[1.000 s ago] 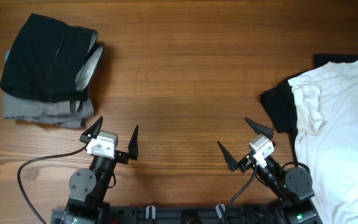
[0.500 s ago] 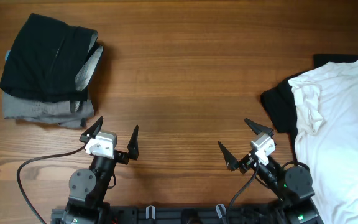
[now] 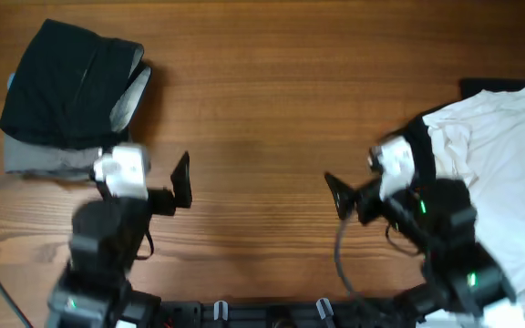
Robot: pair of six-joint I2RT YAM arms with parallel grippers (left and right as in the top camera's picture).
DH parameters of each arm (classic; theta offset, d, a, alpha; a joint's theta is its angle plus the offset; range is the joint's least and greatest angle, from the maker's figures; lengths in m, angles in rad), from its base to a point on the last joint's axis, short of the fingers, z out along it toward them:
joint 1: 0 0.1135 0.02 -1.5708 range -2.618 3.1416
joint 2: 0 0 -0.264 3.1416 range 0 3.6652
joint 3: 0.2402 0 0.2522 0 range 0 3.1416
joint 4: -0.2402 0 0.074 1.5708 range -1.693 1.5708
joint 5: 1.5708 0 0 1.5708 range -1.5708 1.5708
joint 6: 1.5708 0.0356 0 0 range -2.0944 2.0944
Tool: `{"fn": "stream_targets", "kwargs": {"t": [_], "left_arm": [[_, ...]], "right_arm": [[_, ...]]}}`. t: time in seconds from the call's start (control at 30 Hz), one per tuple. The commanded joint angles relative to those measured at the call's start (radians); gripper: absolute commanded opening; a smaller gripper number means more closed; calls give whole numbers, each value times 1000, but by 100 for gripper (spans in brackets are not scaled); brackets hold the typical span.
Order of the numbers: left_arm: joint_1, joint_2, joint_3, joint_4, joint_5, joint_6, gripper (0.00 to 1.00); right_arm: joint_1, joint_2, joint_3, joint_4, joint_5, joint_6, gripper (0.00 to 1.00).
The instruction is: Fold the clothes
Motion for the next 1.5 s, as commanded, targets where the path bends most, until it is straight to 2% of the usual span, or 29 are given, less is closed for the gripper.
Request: {"fn": "stream_targets", "kwargs": {"t": [0.0, 0.1, 0.17, 0.23, 0.3, 0.37, 0.53, 0.63, 0.73, 0.83, 1.07, 1.1, 1.13, 1.2, 1.23, 1.37, 1.47], "left_arm": [[-3, 321, 355, -186, 55, -19, 100], [-3, 575, 645, -392, 108, -20, 100], [-4, 683, 758, -457, 116, -20, 100], [-4, 758, 823, -496, 114, -19, 100], [-4, 781, 831, -502, 129, -20, 100], [-4, 782, 831, -502, 169, -20, 100], [-4, 781, 831, -502, 171, -20, 100], [-4, 781, 831, -502, 171, -20, 100], [-4, 781, 831, -502, 171, -20, 100], [-4, 781, 831, -502, 171, -20, 100], [-4, 781, 831, -502, 171, -20, 100], [-4, 781, 831, -502, 171, -20, 100], [-4, 781, 831, -503, 171, -20, 100], [-4, 781, 831, -503, 171, -20, 100], [-4, 781, 831, -503, 171, -20, 100], [-4, 781, 831, -503, 171, -20, 100], [-4, 781, 831, -503, 171, -20, 100]], "right_arm": [[2, 260, 311, -97, -119, 31, 100], [2, 439, 554, -227, -160, 32, 100], [1, 489, 604, -249, -123, 3, 100], [-25, 536, 621, -247, -29, 43, 100], [-114, 610, 621, -276, 120, 187, 100], [-221, 684, 621, -307, 194, 253, 99], [-557, 927, 621, -270, 193, 389, 99], [-711, 1072, 621, -190, 72, 397, 91], [-749, 1173, 621, -130, 61, 303, 91], [-750, 1233, 620, -128, 139, 293, 91], [-743, 1273, 595, -135, 149, 265, 90], [-743, 1279, 595, -135, 152, 267, 87], [-743, 1284, 595, -134, 159, 268, 75], [-744, 1283, 596, -127, 179, 267, 35], [-744, 1278, 597, -128, 197, 268, 27], [-744, 1254, 606, -140, 261, 268, 8], [-744, 1189, 607, -142, 272, 268, 4]]}}
